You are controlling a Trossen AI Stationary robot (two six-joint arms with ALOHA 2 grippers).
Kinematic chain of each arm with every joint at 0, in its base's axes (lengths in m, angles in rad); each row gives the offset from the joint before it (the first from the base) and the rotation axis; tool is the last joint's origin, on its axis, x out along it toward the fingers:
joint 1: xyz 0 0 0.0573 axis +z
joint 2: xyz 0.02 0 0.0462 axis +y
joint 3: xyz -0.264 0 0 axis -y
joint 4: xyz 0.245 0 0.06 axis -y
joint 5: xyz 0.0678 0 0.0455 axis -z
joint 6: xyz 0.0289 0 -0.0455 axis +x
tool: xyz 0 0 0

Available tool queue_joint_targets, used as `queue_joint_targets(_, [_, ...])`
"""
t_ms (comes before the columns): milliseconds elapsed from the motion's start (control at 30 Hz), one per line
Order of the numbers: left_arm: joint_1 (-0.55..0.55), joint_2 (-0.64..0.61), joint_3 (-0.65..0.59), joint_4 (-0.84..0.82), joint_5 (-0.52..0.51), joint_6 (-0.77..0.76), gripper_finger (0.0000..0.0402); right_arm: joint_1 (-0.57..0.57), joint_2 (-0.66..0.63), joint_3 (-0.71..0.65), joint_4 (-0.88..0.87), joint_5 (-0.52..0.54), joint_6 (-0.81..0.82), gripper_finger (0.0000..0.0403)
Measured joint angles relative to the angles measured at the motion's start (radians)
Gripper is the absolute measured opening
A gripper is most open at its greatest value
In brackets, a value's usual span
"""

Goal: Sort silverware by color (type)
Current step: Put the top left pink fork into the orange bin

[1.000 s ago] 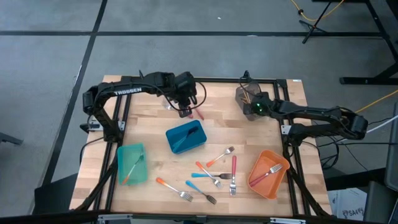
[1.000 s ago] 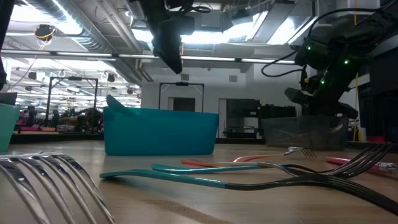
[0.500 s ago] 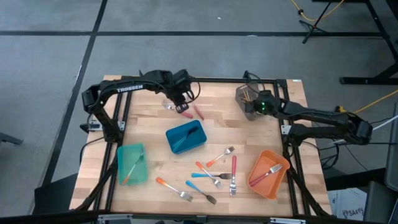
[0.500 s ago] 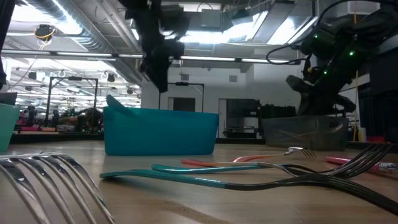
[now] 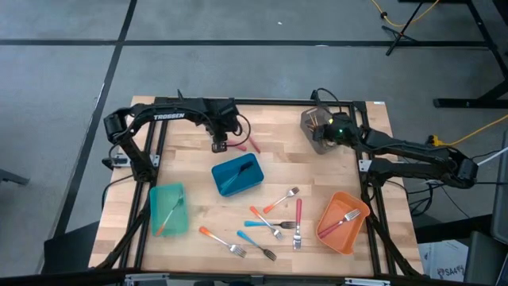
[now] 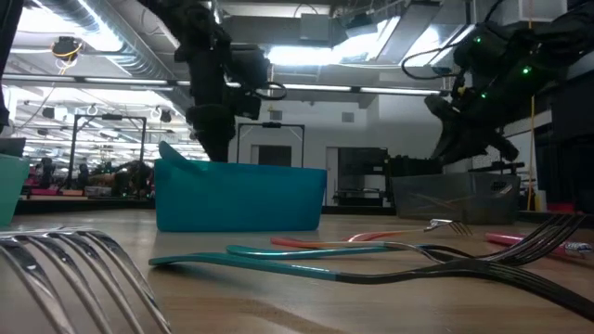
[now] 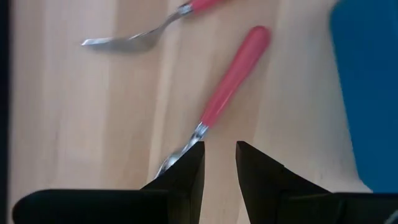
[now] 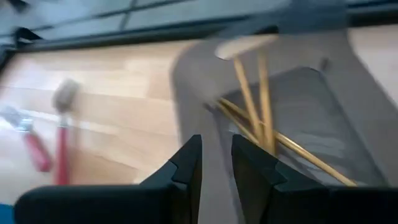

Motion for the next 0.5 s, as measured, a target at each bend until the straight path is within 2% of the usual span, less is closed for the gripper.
queue_joint_targets(267, [0.000,0.000,-0.093,0.172,0.021,0.134,0.0085,0.000,0.000,0.000,0.222,-0.125,-0.075,0.0079])
queue_joint_targets(500, [0.007,0.032,-0.102,0.194,0.016,0.158,0.0085,0.000,0.000,0.000,0.321,-0.183,-0.095,0.0079])
